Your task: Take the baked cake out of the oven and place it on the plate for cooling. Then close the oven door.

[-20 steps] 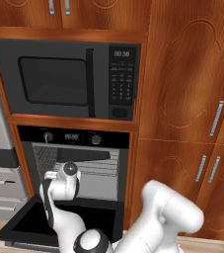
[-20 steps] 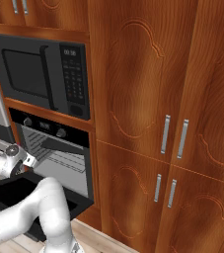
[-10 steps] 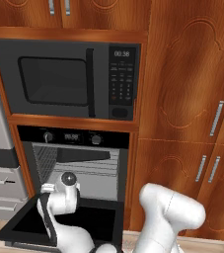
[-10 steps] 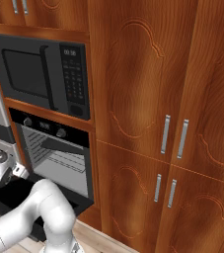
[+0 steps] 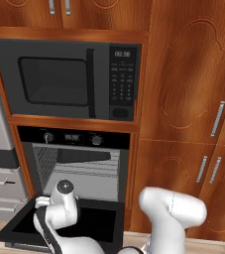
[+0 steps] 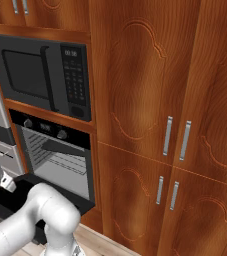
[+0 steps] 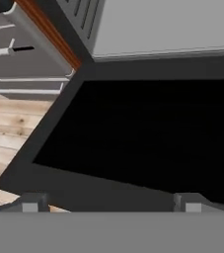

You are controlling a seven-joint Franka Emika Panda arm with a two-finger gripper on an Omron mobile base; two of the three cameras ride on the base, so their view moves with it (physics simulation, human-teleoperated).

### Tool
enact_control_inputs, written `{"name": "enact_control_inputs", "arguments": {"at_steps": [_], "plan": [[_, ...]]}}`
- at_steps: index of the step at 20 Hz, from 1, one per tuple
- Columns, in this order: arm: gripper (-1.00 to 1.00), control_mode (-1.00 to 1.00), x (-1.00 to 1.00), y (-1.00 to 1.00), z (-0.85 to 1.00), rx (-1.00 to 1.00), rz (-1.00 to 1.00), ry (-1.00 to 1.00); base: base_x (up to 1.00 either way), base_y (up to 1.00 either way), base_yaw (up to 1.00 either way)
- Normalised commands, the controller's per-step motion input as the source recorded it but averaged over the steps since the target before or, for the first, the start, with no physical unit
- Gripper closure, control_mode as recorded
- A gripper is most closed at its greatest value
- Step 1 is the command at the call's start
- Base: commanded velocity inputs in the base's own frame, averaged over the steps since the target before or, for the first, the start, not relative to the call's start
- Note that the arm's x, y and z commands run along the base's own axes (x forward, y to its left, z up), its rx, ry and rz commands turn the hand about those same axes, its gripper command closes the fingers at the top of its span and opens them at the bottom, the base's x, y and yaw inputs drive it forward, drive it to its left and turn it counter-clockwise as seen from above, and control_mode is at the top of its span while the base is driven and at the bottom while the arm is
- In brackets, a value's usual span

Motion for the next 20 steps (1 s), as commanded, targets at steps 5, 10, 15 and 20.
{"name": "enact_control_inputs", "arguments": {"at_steps": [5, 10, 15, 20], "plan": [[-1.0, -1.0, -0.68, 0.09, 0.0, 0.0, 0.0, 0.09, 0.0, 0.0, 0.0], [-1.0, -1.0, -0.5, 0.02, 0.02, 0.01, 0.0, 0.05, 0.0, 0.0, 0.0], [-1.0, -1.0, -0.42, 0.03, 0.0, 0.01, 0.0, 0.02, 0.0, 0.0, 0.0], [-1.0, -1.0, -0.43, 0.0, 0.0, 0.03, 0.0, 0.0, 0.0, 0.0, 0.0]]}}
